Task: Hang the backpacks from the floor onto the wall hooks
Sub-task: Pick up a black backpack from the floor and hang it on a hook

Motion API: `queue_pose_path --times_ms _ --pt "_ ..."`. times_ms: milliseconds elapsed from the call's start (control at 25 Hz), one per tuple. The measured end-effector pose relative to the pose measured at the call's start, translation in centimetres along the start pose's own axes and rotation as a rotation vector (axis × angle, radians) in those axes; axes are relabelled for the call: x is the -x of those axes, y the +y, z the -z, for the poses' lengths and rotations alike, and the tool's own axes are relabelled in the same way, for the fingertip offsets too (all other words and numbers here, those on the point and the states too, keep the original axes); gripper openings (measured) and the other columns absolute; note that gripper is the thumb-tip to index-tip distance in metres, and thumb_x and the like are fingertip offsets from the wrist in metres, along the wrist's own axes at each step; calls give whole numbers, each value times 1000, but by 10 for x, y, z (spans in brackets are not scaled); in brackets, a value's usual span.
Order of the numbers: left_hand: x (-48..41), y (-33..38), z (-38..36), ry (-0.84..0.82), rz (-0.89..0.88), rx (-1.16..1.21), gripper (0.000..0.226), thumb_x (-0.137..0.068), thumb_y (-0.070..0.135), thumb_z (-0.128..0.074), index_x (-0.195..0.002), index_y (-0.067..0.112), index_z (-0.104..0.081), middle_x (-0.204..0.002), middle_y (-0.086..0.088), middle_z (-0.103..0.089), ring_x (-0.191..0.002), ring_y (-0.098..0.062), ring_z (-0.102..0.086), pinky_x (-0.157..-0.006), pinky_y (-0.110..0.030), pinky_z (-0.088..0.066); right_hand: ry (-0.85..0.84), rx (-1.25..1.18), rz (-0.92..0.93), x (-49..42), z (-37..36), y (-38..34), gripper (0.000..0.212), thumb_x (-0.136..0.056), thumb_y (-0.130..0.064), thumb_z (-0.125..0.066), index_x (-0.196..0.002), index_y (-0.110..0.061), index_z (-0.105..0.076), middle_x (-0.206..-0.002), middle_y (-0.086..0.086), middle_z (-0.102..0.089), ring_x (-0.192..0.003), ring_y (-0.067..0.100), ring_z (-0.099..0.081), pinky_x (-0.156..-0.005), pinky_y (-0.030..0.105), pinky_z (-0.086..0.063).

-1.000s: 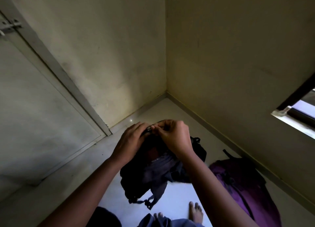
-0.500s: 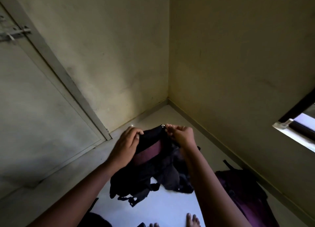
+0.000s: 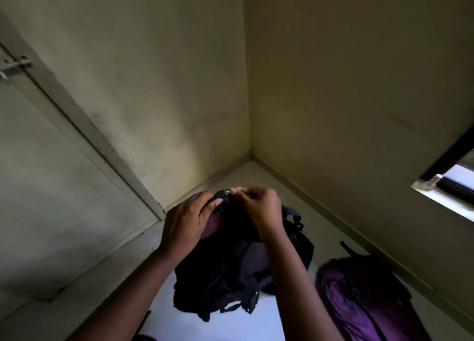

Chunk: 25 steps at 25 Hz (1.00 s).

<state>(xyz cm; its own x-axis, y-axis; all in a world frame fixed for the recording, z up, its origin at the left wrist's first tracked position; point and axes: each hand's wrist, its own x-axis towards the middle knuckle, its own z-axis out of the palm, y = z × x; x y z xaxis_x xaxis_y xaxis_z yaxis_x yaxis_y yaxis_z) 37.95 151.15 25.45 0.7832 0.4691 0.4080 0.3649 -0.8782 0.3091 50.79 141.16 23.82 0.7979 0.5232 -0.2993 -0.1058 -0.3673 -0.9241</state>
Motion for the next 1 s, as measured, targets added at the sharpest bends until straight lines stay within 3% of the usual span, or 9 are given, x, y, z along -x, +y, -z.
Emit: queue_pose_path --times_ms 120,320,400,480,600,680,760,880,1000 --pt "5 1 0 -16 -40 33 60 -90 62 -21 -81 16 -59 -67 -2 -65 -59 -22 -64 -48 -32 -49 -4 168 -65 -28 -1 21 28 -77 -38 -72 -93 -16 -75 -98 5 -75 -96 20 -68 -70 24 -47" --pt "4 -8 4 -28 109 157 62 -85 66 -29 -83 14 -63 -66 0 -64 -61 -19 -62 -56 -34 -48 -209 370 -169 -56 -28 33 30 -79 -35 -70 -99 -13 -73 -109 11 -70 -103 28 -64 -73 27 -45" --pt "-5 -16 8 -1 270 221 48 -88 53 -40 -85 11 -63 -66 -5 -64 -64 -23 -62 -60 -37 -48 -223 383 -108 -61 -44 20 29 -82 -31 -67 -103 -12 -71 -113 11 -69 -105 28 -64 -82 31 -52" --pt "-22 -29 11 13 455 224 36 -93 38 -44 -82 7 -60 -71 -13 -64 -72 -30 -59 -66 -39 -45 -210 323 85 -49 -57 -12 29 -86 -28 -64 -110 -13 -70 -116 9 -70 -108 23 -65 -92 26 -49" --pt "-40 -53 18 47 777 460 38 -93 33 -47 -62 12 -49 -63 -9 -51 -71 -26 -49 -65 -36 -37 -140 156 331 0 -67 -51 26 -85 -28 -66 -106 -14 -72 -107 3 -74 -97 11 -67 -77 10 -43" --pt "-49 -67 23 100 986 722 38 -90 34 -52 -58 13 -51 -69 -13 -54 -75 -26 -51 -71 -40 -45 -180 148 341 35 -73 -58 32 -82 -37 -67 -107 -16 -69 -96 -1 -72 -85 8 -64 -69 14 -45" --pt "-61 -72 31 138 1102 914 28 -88 32 -54 -72 10 -62 -90 -18 -63 -89 -29 -59 -88 -50 -52 -230 210 310 53 -82 -55 48 -80 -43 -67 -120 -20 -55 -101 -2 -66 -91 12 -62 -75 21 -50" --pt "-81 -61 48 148 1159 1205 22 -93 18 -50 -103 0 -58 -104 -17 -58 -97 -32 -58 -91 -49 -50 -120 285 356 30 -81 -68 52 -82 -29 -67 -130 -17 -50 -121 3 -65 -110 19 -62 -92 26 -47" --pt "-98 -66 59 -40 1036 1288 13 -96 8 -43 -92 -3 -51 -83 -15 -55 -74 -30 -60 -88 -44 -51 -115 290 430 -19 -71 -94 35 -87 -13 -61 -122 -12 -61 -120 7 -68 -112 22 -62 -83 15 -40"
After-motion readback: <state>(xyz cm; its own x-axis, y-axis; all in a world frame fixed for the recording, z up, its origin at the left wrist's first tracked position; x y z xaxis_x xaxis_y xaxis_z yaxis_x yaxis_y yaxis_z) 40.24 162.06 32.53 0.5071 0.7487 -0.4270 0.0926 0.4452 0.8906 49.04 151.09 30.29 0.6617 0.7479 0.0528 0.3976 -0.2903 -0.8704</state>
